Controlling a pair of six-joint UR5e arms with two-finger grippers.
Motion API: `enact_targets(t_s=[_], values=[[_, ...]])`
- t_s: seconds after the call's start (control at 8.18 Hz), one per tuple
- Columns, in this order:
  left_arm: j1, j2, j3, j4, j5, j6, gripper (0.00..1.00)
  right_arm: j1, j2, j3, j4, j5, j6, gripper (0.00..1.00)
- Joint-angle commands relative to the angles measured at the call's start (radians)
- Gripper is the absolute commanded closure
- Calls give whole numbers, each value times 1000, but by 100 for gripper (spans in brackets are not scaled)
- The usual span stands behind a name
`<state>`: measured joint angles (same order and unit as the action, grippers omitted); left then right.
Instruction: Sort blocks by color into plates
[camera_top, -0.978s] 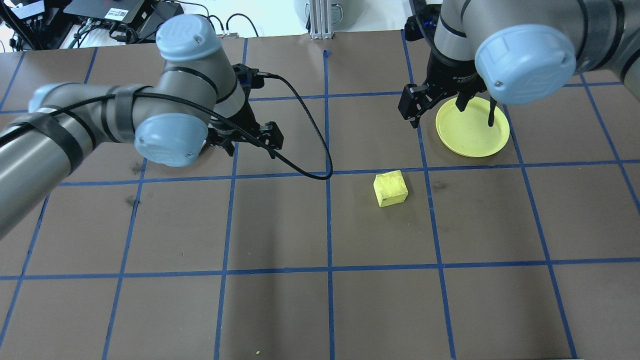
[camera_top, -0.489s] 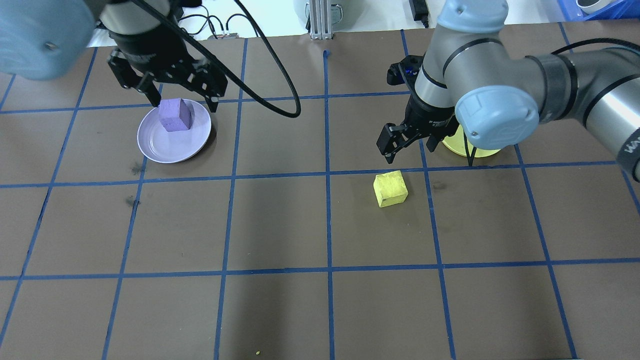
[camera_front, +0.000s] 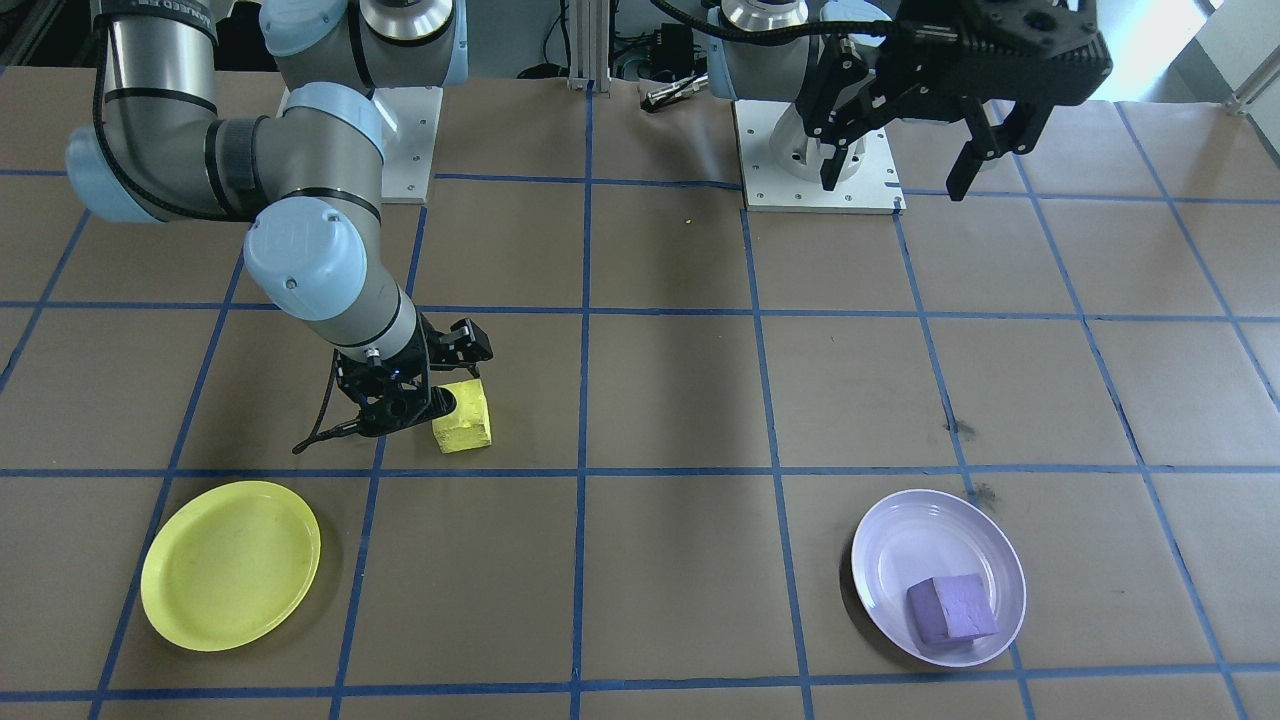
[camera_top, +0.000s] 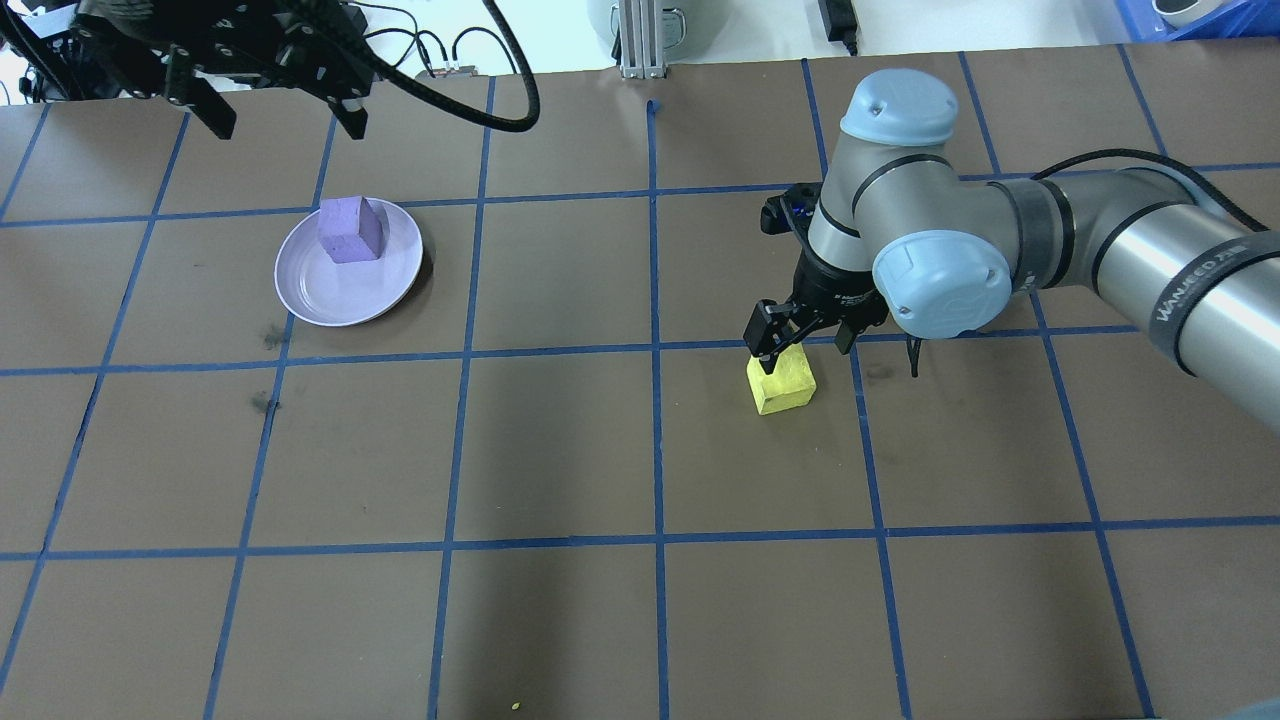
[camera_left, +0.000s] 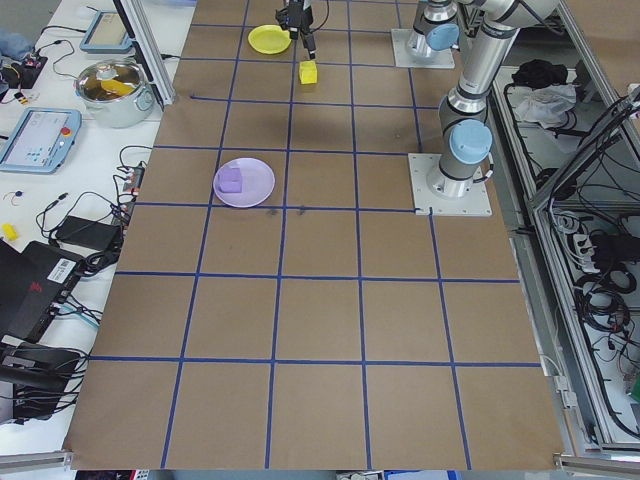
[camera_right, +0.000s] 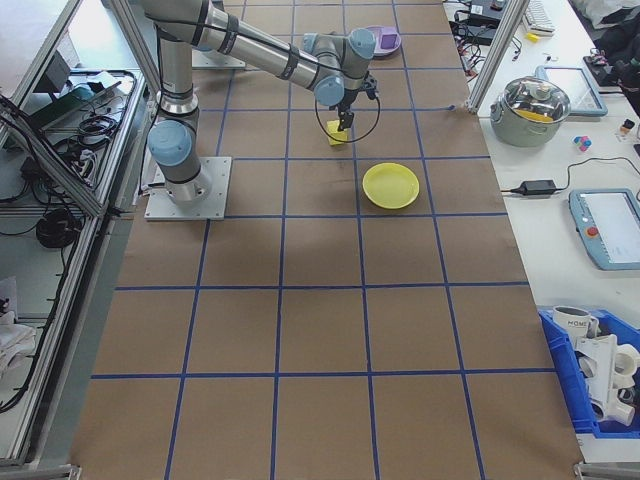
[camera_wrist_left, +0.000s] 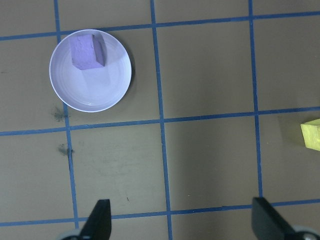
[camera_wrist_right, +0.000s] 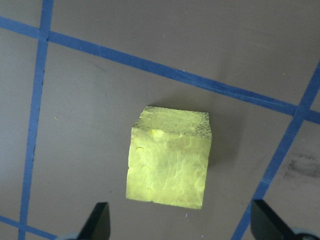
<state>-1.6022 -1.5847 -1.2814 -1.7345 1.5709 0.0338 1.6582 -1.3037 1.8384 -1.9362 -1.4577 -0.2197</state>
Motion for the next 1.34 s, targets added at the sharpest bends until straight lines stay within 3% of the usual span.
enact_targets(t_s=[0.0,0.73,0.86,0.98,1.22], values=[[71,67,-10,1,1,3,0,2,98,2,-62,2,3,0],[70,80,-19,4,-3,-12,0,23,138,2,-64,4,6,0],[70,80,-19,4,-2,-12,0,23,147,2,-95,2,-3,38],[70,80,-19,4,-3,-14,0,23,149,1,-101,-3,-7,99],[70,80,-21,3,-2,-12,0,20,132,-19,-96,-13,-10,100]])
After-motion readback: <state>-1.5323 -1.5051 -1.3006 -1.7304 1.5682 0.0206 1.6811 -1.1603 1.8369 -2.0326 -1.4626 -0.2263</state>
